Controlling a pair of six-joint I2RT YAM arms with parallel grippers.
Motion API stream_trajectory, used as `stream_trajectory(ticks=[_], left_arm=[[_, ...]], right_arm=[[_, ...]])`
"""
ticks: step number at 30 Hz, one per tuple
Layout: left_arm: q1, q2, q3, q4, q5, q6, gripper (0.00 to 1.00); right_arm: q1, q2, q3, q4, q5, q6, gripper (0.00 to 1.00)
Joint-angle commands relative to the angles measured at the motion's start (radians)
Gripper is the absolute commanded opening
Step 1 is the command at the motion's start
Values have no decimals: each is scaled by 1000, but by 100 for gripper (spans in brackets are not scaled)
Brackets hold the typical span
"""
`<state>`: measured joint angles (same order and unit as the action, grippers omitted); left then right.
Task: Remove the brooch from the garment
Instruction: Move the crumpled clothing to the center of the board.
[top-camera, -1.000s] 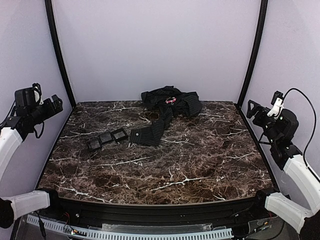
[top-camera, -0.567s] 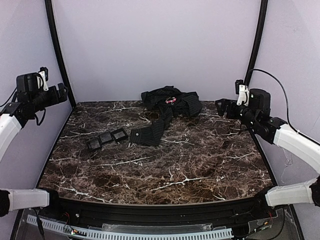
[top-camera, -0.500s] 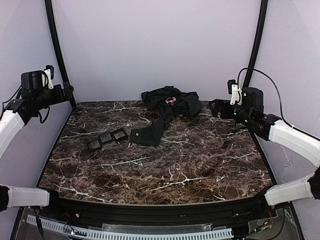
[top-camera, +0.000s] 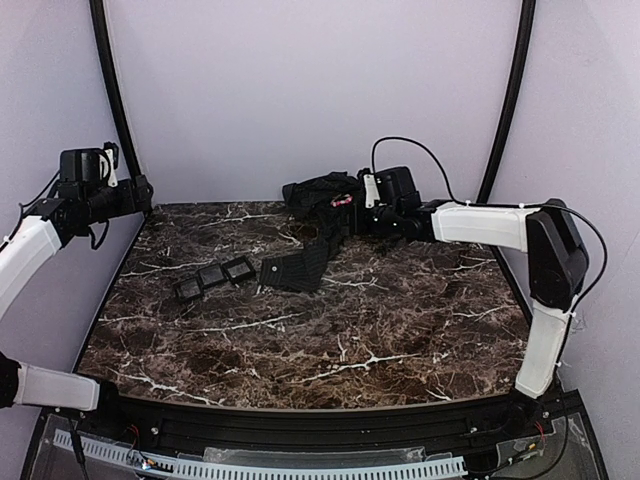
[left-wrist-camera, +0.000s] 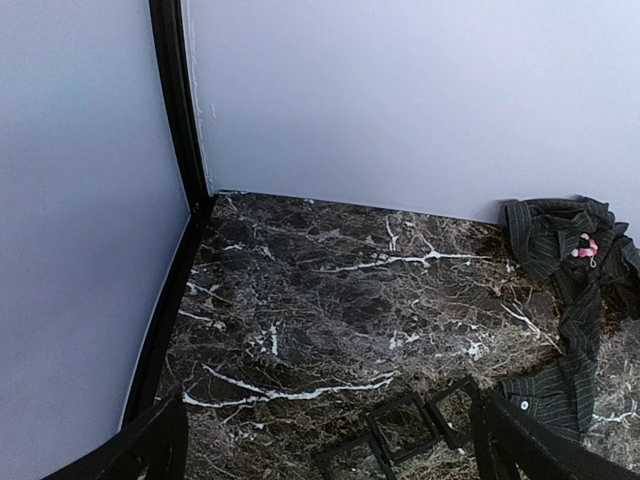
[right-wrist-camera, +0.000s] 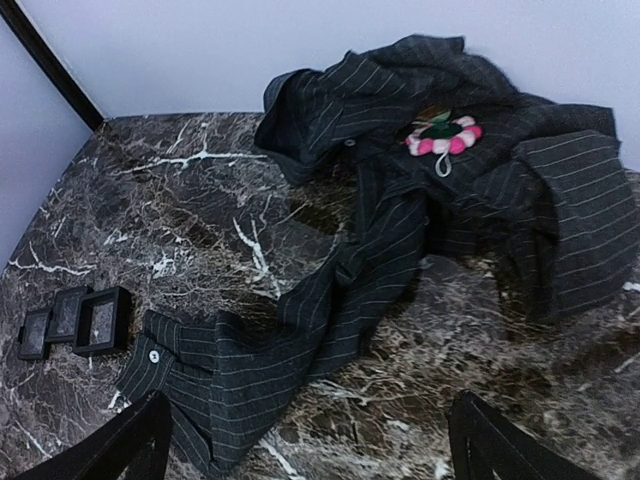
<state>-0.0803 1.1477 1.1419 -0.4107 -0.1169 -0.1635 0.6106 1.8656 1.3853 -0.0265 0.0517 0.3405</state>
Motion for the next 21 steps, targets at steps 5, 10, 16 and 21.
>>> stream_trajectory(ticks=[5, 10, 16, 21], left_arm=[[7, -3, -24, -5, 9, 16, 100], [7, 3, -25, -5, 25, 15, 100], [7, 11, -27, -4, 25, 18, 100], [8, 20, -26, -4, 21, 13, 100]], right_arm=[[45, 319, 272, -66, -48, 53, 92], [66, 452, 393, -101, -44, 51, 92], [78, 521, 439, -110, -39, 50, 86], [78, 537, 439, -93, -42, 59, 69]])
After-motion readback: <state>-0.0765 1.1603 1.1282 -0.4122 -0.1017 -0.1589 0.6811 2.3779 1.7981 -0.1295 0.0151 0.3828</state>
